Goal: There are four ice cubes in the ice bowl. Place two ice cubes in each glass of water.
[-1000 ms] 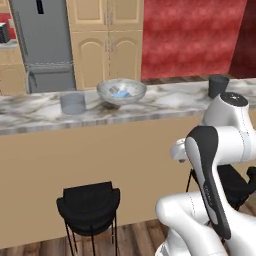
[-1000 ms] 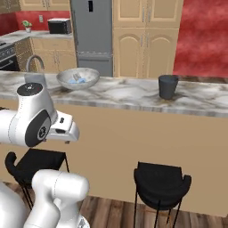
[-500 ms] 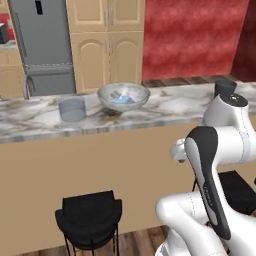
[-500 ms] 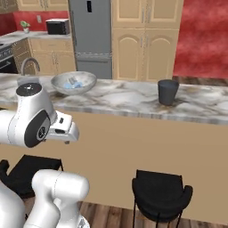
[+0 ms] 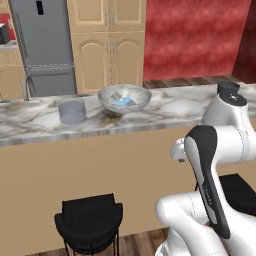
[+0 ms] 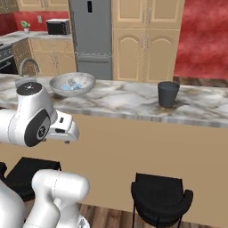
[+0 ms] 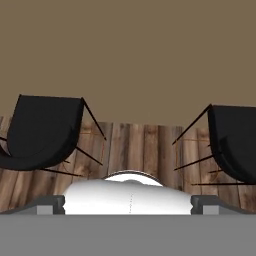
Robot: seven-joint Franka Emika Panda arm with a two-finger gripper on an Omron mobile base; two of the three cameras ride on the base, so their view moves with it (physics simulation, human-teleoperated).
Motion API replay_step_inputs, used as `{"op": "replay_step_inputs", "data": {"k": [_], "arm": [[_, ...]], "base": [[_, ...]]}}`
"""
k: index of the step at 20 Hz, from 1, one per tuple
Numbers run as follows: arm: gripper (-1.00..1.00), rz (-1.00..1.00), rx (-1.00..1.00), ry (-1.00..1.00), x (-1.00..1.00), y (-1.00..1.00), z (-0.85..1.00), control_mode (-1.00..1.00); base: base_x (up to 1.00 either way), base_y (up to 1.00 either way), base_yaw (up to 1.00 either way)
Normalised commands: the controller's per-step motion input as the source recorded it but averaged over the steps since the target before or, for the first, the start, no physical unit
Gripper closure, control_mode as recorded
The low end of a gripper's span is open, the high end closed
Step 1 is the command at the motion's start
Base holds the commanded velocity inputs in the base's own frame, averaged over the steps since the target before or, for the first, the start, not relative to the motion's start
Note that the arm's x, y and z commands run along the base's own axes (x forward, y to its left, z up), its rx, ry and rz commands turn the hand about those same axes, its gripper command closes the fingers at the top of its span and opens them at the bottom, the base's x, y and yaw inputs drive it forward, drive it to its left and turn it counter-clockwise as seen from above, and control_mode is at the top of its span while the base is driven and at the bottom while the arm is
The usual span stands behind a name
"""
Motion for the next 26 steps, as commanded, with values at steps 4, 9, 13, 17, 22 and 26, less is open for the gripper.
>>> {"op": "replay_step_inputs", "data": {"k": [4, 9, 13, 17, 22, 26], "arm": [[-1.00, 0.00, 0.00, 0.00, 0.00, 0.00, 0.00, 1.00], [-1.00, 0.00, 0.00, 0.00, 0.00, 0.00, 0.00, 1.00], [-1.00, 0.00, 0.00, 0.00, 0.00, 0.00, 0.00, 1.00], [-1.00, 0.00, 0.00, 0.00, 0.00, 0.00, 0.00, 1.00], [-1.00, 0.00, 0.00, 0.00, 0.00, 0.00, 0.00, 1.00], [-1.00, 0.00, 0.00, 0.00, 0.00, 0.00, 0.00, 1.00]], "base": [[0.60, -0.15, 0.00], [0.57, -0.24, 0.07], [0.41, -0.54, 0.22], [0.38, -0.37, 0.13], [0.40, -0.02, 0.01], [0.38, 0.00, 0.00]]}}
